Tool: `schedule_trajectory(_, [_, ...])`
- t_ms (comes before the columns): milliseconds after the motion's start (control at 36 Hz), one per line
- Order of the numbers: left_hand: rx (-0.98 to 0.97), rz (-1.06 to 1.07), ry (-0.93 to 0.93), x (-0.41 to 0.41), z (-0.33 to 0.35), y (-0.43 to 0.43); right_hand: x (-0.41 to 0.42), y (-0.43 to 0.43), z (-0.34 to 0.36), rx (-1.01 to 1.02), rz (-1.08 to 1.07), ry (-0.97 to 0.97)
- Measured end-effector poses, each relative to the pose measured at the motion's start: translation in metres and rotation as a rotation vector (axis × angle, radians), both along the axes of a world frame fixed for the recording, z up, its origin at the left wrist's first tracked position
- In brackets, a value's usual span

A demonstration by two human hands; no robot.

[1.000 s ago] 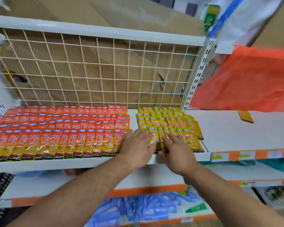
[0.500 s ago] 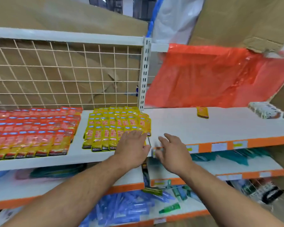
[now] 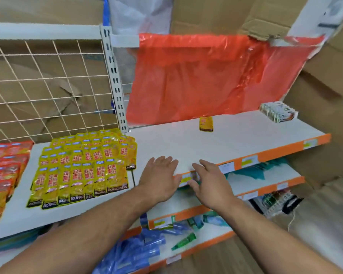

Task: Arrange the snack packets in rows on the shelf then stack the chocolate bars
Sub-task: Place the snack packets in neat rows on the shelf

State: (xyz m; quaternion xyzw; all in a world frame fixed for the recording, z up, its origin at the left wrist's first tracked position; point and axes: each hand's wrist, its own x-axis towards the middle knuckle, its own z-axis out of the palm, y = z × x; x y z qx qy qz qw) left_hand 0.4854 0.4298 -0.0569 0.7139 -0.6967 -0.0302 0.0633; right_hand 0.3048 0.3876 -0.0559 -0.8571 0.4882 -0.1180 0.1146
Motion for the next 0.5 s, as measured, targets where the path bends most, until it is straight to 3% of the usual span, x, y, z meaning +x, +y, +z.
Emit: schedule_trajectory(500, [-0.028, -0.105, 0.03, 0.01, 0.004, -0.161, -0.001, -0.149, 0.003, 0.097, -0.192, 0.038])
